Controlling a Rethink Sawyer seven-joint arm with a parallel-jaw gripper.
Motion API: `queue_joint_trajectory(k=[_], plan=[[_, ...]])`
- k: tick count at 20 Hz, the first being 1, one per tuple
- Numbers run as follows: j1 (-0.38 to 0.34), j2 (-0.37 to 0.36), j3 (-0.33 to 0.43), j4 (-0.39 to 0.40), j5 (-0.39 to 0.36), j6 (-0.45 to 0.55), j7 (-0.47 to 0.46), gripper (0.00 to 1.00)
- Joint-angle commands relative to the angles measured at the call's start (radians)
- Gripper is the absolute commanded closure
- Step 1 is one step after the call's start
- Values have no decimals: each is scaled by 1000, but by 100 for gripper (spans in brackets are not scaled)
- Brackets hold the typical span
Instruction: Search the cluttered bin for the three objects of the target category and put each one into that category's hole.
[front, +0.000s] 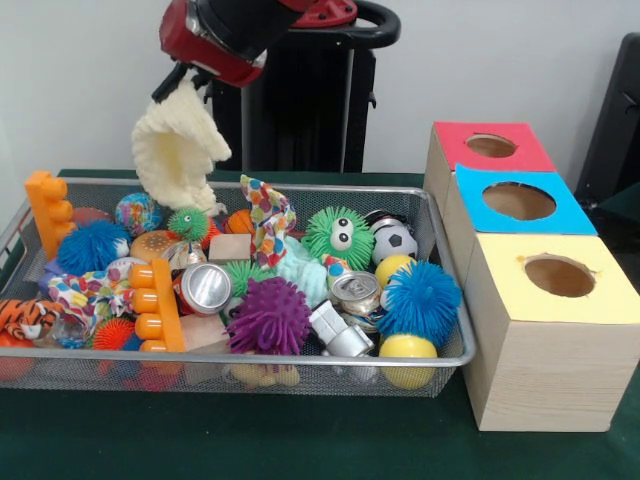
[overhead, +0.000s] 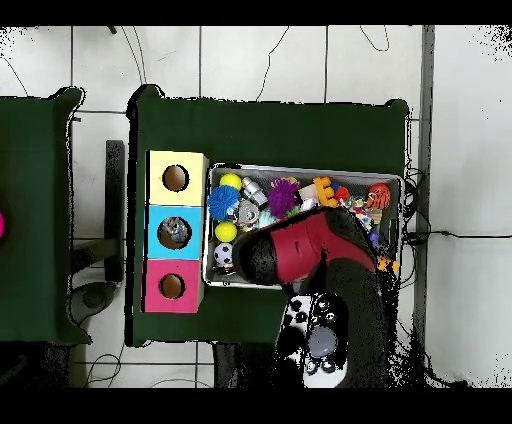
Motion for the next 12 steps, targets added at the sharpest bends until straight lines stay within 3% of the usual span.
queue_joint_trajectory(k=[1, 5, 12], plan=[[-72, 56, 192, -82, -9, -71, -281, 100], [-97, 62, 224, -89, 6, -125, -189, 100], [-175, 27, 309, 9, 99, -382, -18, 100]])
